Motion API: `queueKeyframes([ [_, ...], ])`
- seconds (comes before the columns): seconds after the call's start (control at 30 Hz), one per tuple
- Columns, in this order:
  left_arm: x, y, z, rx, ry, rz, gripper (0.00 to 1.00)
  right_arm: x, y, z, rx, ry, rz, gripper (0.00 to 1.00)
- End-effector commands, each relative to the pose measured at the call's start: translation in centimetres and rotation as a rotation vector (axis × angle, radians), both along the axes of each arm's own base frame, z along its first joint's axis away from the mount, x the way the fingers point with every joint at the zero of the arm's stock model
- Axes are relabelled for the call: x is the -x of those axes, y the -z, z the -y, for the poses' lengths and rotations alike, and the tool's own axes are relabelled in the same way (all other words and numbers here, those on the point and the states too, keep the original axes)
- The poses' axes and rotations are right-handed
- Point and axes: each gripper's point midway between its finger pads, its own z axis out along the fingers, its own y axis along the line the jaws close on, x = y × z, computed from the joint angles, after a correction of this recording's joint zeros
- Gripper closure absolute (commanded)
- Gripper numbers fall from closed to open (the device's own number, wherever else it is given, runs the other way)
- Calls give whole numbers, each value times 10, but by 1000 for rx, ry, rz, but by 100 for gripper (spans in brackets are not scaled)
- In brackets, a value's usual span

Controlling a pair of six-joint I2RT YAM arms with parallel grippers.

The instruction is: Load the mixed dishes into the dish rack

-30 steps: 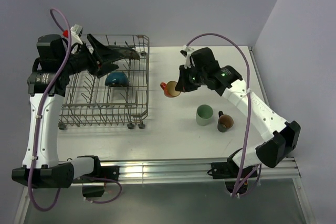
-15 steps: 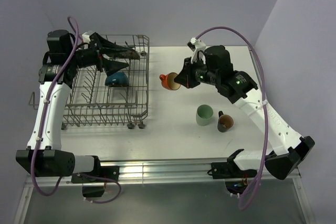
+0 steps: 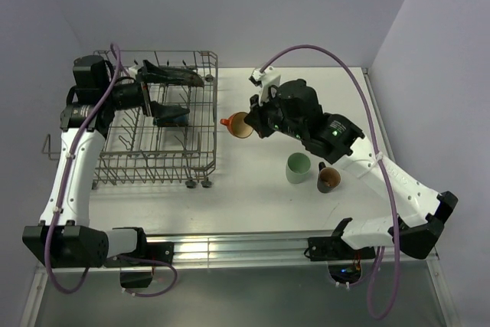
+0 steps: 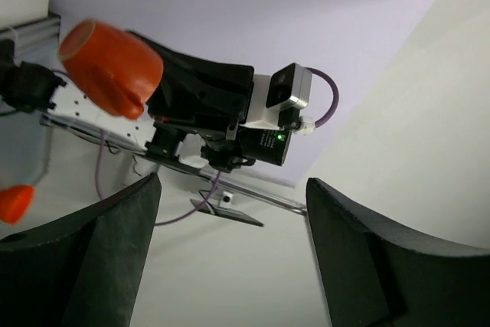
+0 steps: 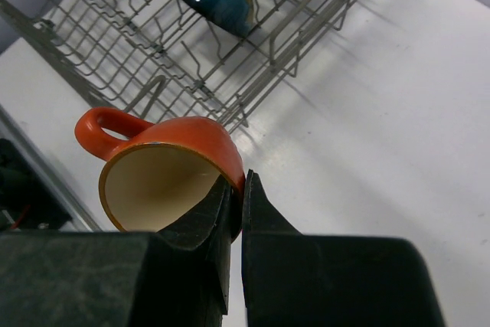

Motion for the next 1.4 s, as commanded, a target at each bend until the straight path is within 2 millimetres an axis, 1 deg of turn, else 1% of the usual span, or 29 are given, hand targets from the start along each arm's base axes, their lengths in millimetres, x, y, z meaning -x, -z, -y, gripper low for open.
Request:
queueKeyframes([
  [0.0, 24, -20, 0, 75, 32, -8, 15, -6, -49, -1, -41, 17, 171, 100],
  [0.03, 25, -20, 0, 84, 32, -22, 13, -7, -49, -1, -25, 24, 187, 100],
  [0.1, 23, -18, -1, 96, 23, -71, 10, -1, -47, -9, 26, 0, 239, 100],
  [0.13, 23, -21, -1, 96, 23, -74, 10, -3, -44, -8, 59, 6, 268, 100],
  [0.17, 22, -20, 0, 88, 24, -72, 10, 4, -45, -13, 65, -7, 286, 100],
  [0.2, 17, -15, 0, 83, 20, -113, 10, 5, -47, -14, 68, -5, 308, 100],
  [0.23, 16, -19, -1, 79, 17, -108, 10, 6, -46, -15, 90, -14, 331, 100],
  [0.27, 13, -19, 0, 74, 15, -109, 10, 4, -46, -12, 106, 11, 348, 100],
  [0.3, 9, -17, 0, 71, 12, -126, 10, 7, -49, -16, 106, 11, 370, 100],
  [0.37, 6, -16, 1, 62, 16, -149, 11, 4, -51, -12, 147, 44, 415, 100],
  [0.4, 8, -14, 3, 54, 26, -161, 12, 6, -57, -15, 134, 44, 440, 100],
  [0.43, 11, -10, 5, 45, 36, -214, 12, 5, -58, -15, 151, 46, 468, 100],
  [0.47, 11, -2, 6, 24, 55, -199, 14, 6, -60, -15, 151, 48, 484, 100],
  [0.5, 14, 3, 9, 14, 82, -211, 15, 4, -67, -14, 139, 67, 510, 100],
  [0.53, 18, 2, 11, 1, 100, -203, 15, 5, -68, -16, 150, 55, 528, 100],
  [0.57, 20, 16, 12, -27, 129, -231, 15, 5, -71, -16, 149, 53, 537, 100],
  [0.6, 24, 21, 14, -43, 153, -238, 15, 5, -74, -16, 145, 53, 543, 100],
  [0.63, 27, 19, 15, -60, 167, -220, 15, 6, -79, -17, 134, 51, 548, 100],
  [0.67, 28, 30, 15, -85, 192, -243, 14, 7, -81, -18, 130, 45, 548, 100],
  [0.7, 29, 33, 14, -97, 202, -242, 14, 8, -83, -19, 122, 39, 547, 100],
  [0.73, 29, 32, 14, -120, 210, -190, 14, 10, -89, -21, 98, 28, 546, 100],
  [0.8, 24, 35, 15, -133, 212, -190, 15, 12, -94, -23, 79, 20, 544, 100],
  [0.83, 24, 36, 15, -135, 214, -189, 15, 14, -100, -27, 59, 3, 543, 100],
  [0.93, 24, 42, 16, -146, 217, -191, 15, 20, -108, -37, 35, -53, 540, 100],
  [1.2, 20, 43, 17, -150, 194, -169, 15, 29, -121, -62, -30, -152, 534, 100],
  [1.23, 17, 40, 18, -140, 184, -158, 15, 27, -117, -68, -24, -162, 525, 100],
  [1.3, 18, 36, 20, -131, 176, -148, 15, 29, -114, -77, -38, -188, 514, 100],
  [1.33, 17, 34, 21, -122, 168, -162, 15, 29, -113, -79, -43, -195, 510, 100],
  [1.37, 17, 30, 22, -118, 165, -132, 15, 30, -114, -81, -52, -200, 509, 100],
])
